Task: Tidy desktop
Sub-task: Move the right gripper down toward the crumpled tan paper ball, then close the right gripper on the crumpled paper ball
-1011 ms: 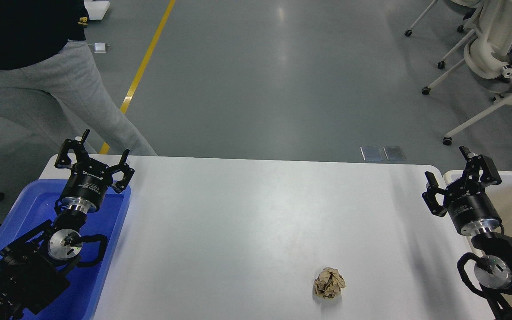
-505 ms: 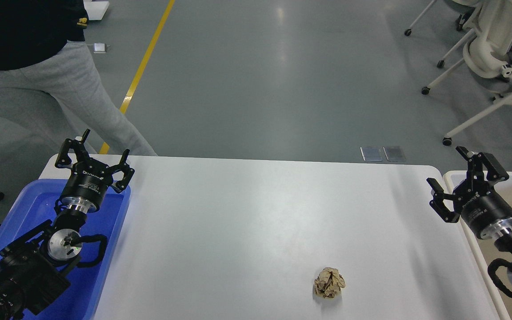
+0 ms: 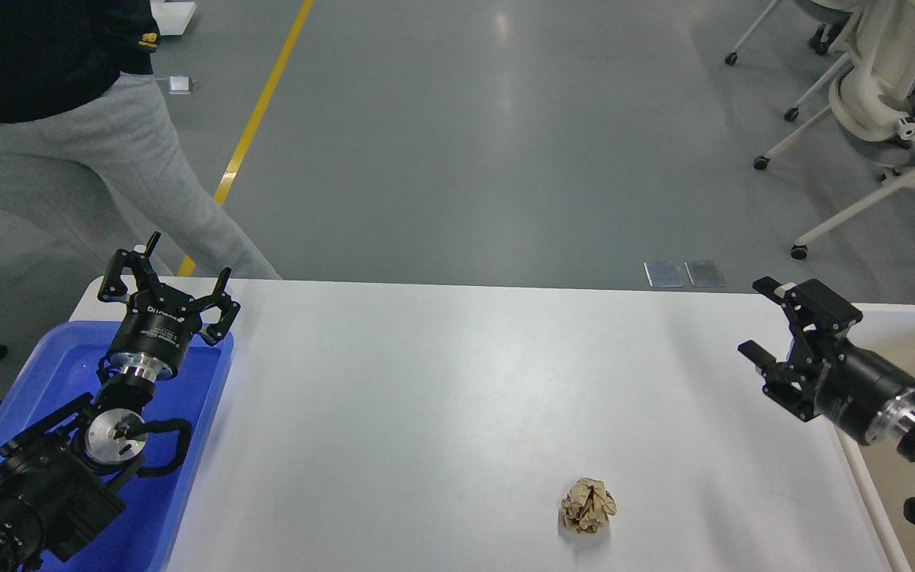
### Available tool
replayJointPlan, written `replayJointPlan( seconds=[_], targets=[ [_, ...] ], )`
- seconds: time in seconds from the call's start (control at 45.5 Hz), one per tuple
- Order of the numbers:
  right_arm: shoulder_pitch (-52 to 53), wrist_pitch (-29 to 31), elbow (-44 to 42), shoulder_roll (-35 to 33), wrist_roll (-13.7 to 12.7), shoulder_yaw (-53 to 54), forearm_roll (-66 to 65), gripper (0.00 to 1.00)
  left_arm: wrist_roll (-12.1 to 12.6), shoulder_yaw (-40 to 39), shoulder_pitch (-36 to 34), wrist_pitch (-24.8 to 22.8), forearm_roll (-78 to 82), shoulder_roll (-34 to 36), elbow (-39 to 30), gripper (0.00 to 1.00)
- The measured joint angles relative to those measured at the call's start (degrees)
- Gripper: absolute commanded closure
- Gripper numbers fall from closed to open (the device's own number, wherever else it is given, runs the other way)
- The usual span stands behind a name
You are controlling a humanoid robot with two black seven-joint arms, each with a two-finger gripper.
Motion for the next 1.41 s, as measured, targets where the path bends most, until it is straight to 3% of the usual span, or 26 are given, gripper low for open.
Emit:
replayJointPlan(
  seconds=[0.286,0.44,0.989,1.407],
  targets=[
    [4.7,-1.6,4.5,-1.9,-5.0,-10.3,-19.5,0.01,0.0,0.0,-0.1,0.0,0.0,0.0,0.0,0.0],
    [9.1,-1.7,5.2,-3.0,-6.2,-18.2,-31.3,0.01,0.0,0.0,-0.1,0.0,0.0,0.0,0.0,0.0],
    [33.4,-1.9,3.9,-0.9,-6.9,-53.1,-53.6,0.01,0.1,0.0,-0.2,-0.1,0.0,0.1,0.0,0.0],
    [36.1,-4.6,-3.8,8.6,-5.7,-63.0,-61.0,0.01,0.1,0.0,-0.2,-0.1,0.0,0.0,0.0,0.0]
  ],
)
